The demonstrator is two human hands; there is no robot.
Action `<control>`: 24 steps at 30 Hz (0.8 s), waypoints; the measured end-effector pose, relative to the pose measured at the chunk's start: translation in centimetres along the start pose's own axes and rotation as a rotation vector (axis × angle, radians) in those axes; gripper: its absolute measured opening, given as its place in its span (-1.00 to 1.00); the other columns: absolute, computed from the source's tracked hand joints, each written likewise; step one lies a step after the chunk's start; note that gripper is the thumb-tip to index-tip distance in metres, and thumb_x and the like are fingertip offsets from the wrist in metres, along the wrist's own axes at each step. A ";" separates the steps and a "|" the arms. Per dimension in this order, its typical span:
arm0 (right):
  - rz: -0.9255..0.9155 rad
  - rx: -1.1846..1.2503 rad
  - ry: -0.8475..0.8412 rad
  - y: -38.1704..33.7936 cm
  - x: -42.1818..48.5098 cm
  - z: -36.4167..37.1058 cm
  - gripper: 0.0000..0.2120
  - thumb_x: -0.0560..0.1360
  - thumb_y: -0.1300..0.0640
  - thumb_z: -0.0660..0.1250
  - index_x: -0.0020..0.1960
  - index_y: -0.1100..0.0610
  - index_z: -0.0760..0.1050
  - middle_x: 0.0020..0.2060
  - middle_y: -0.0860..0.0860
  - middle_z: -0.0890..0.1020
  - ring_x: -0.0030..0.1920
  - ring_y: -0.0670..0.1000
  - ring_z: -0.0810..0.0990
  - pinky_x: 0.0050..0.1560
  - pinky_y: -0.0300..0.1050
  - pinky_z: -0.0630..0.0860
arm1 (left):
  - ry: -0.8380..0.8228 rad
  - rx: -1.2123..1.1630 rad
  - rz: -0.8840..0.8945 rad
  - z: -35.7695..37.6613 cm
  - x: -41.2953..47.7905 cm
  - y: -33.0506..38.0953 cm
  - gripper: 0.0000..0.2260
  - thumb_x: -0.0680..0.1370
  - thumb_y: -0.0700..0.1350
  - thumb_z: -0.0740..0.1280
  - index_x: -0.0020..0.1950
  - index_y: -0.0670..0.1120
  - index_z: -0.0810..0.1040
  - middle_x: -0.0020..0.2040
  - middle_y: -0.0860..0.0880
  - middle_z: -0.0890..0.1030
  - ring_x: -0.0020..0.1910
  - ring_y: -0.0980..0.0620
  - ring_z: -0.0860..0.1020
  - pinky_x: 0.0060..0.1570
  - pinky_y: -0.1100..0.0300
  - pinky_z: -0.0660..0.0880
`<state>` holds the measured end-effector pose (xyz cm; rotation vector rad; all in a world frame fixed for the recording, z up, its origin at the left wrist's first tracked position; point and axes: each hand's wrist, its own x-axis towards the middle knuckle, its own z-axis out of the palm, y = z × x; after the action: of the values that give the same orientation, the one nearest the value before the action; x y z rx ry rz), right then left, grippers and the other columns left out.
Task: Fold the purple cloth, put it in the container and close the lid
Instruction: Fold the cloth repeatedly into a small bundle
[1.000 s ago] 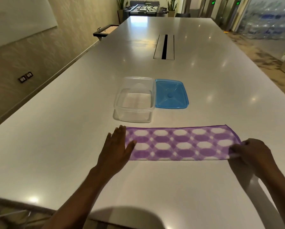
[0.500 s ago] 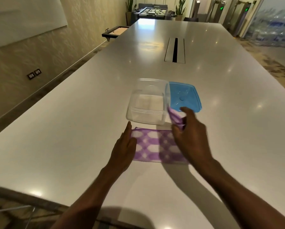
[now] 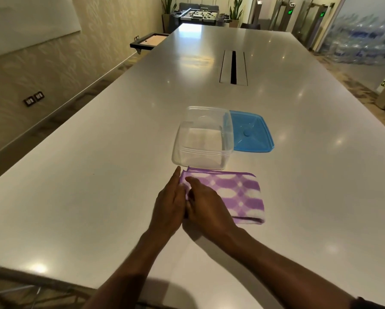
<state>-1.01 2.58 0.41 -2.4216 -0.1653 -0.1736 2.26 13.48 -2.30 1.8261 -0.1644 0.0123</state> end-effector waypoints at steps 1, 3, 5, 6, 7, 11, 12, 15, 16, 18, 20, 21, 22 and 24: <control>0.004 0.030 -0.016 -0.1 -0.1 -0.1 -0.68 0.58 0.10 0.25 0.32 0.12 0.38 0.06 0.07 0.64 0.01 0.01 0.61 0.05 -0.30 0.50 | 0.003 -0.005 0.007 0.0 0.0 0.1 -0.53 0.54 0.08 0.11 0.44 0.02 0.32 0.09 0.34 0.44 0.00 0.60 0.43 -0.05 0.69 0.27; 0.040 0.070 -0.039 -0.2 -0.3 -0.4 -0.64 0.59 0.02 0.25 0.34 0.10 0.40 0.16 0.06 0.62 0.11 -0.01 0.59 0.19 -0.23 0.49 | 0.004 -0.004 0.016 0.0 0.0 0.0 -0.58 0.57 0.14 0.13 0.41 0.09 0.35 0.17 0.31 0.47 0.12 0.45 0.47 0.06 0.59 0.32; 0.053 0.047 0.008 0.2 -0.8 -1.0 -0.61 0.57 -0.02 0.25 0.36 0.08 0.40 0.23 0.06 0.59 0.17 0.02 0.56 0.22 -0.13 0.49 | 0.018 0.052 0.009 -0.1 0.1 0.0 -0.55 0.56 0.19 0.11 0.40 0.06 0.37 0.26 0.16 0.50 0.22 0.21 0.48 0.13 0.39 0.36; 0.054 0.008 0.068 0.4 -0.9 -1.6 -0.59 0.56 -0.04 0.25 0.37 0.07 0.39 0.26 0.06 0.56 0.21 0.03 0.54 0.21 -0.16 0.44 | 0.050 0.102 0.023 -0.2 0.0 0.2 -0.51 0.53 0.19 0.12 0.40 0.02 0.38 0.30 0.07 0.50 0.24 0.15 0.47 0.14 0.36 0.36; 0.057 -0.046 0.133 0.8 -1.2 -2.3 -0.58 0.56 -0.07 0.23 0.37 0.05 0.39 0.28 0.05 0.55 0.24 0.04 0.51 0.19 -0.19 0.37 | 0.097 0.166 0.086 -0.3 0.0 0.5 -0.51 0.53 0.17 0.13 0.39 -0.03 0.39 0.32 0.02 0.50 0.24 0.15 0.45 0.16 0.38 0.35; 0.123 -0.149 0.150 2.9 -1.9 -4.2 -0.44 0.52 -0.23 0.14 0.40 0.07 0.33 0.36 0.07 0.46 0.33 0.08 0.43 0.31 -0.12 0.29 | 0.091 0.449 0.490 0.6 0.1 2.2 -0.65 0.59 -0.06 0.15 0.35 -0.12 0.43 0.35 -0.06 0.49 0.32 0.09 0.43 0.30 0.33 0.34; 0.151 -0.121 0.081 3.5 -2.0 -4.2 -0.37 0.51 -0.26 0.16 0.45 0.08 0.26 0.43 0.08 0.37 0.40 0.09 0.34 0.38 -0.12 0.18 | 0.025 0.487 0.539 1.3 0.3 2.6 -0.63 0.57 -0.08 0.15 0.35 -0.15 0.44 0.36 -0.12 0.48 0.34 0.00 0.43 0.33 0.20 0.35; 0.102 -0.320 -0.050 5.6 -2.0 -3.7 -0.27 0.54 -0.24 0.17 0.54 0.12 0.04 0.56 0.10 0.10 0.55 0.08 0.03 0.46 -0.13 -0.16 | -0.210 0.535 0.522 3.4 0.3 3.2 -0.60 0.55 -0.12 0.23 0.36 -0.24 0.42 0.38 -0.21 0.45 0.38 -0.14 0.41 0.37 -0.06 0.34; 0.081 -0.385 -0.081 6.2 -2.1 -3.4 -0.27 0.56 -0.24 0.12 0.56 0.12 -0.04 0.57 0.09 0.02 0.56 0.07 -0.06 0.48 -0.09 -0.21 | -0.261 0.569 0.508 3.9 0.3 3.0 -0.59 0.55 -0.14 0.22 0.37 -0.26 0.39 0.39 -0.23 0.43 0.39 -0.15 0.38 0.38 -0.10 0.33; 0.111 -0.430 -0.119 7.0 -2.1 -3.2 -0.33 0.59 -0.24 -0.08 0.56 0.09 -0.15 0.58 0.08 -0.08 0.56 0.04 -0.16 0.50 -0.06 -0.28 | -0.294 0.741 0.502 4.4 0.4 1.8 -0.57 0.57 -0.12 0.15 0.41 -0.26 0.32 0.42 -0.23 0.37 0.43 -0.16 0.34 0.40 -0.10 0.31; 0.149 -0.438 -0.104 7.5 -2.1 -3.2 -0.32 0.56 -0.27 -0.25 0.56 0.08 -0.14 0.58 0.06 -0.05 0.56 0.03 -0.14 0.47 -0.06 -0.29 | -0.327 0.983 0.449 4.3 0.6 0.5 -0.53 0.63 -0.03 -0.02 0.51 -0.19 0.13 0.52 -0.16 0.20 0.52 -0.09 0.17 0.48 0.00 0.14; 0.153 -0.458 -0.090 7.9 -2.1 -3.2 -0.30 0.55 -0.28 -0.27 0.56 0.08 -0.11 0.58 0.07 -0.02 0.56 0.04 -0.11 0.47 -0.04 -0.27 | -0.336 1.055 0.403 4.3 0.8 0.0 -0.51 0.64 0.02 -0.09 0.54 -0.14 0.03 0.56 -0.11 0.10 0.55 -0.03 0.06 0.51 0.04 0.04; 0.158 -0.485 -0.088 8.2 -2.2 -3.3 -0.30 0.55 -0.29 -0.25 0.56 0.09 -0.09 0.58 0.07 -0.01 0.56 0.05 -0.09 0.48 -0.02 -0.25 | -0.321 1.076 0.363 4.3 0.8 -0.4 -0.50 0.64 0.05 -0.11 0.55 -0.10 0.00 0.57 -0.07 0.07 0.55 0.00 0.02 0.53 0.06 -0.02; 0.192 -0.492 -0.085 9.0 -2.5 -3.8 -0.27 0.54 -0.33 -0.22 0.57 0.08 -0.10 0.58 0.04 -0.03 0.56 0.03 -0.12 0.50 0.01 -0.24 | -0.262 1.038 0.304 4.1 0.7 -0.7 -0.48 0.62 0.11 -0.06 0.54 -0.06 0.06 0.57 -0.05 0.11 0.55 0.01 0.05 0.53 0.09 -0.06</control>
<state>-2.29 -6.88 -2.86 -2.9171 0.0851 -0.0231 2.67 9.60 -3.94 2.8125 -0.7240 0.0845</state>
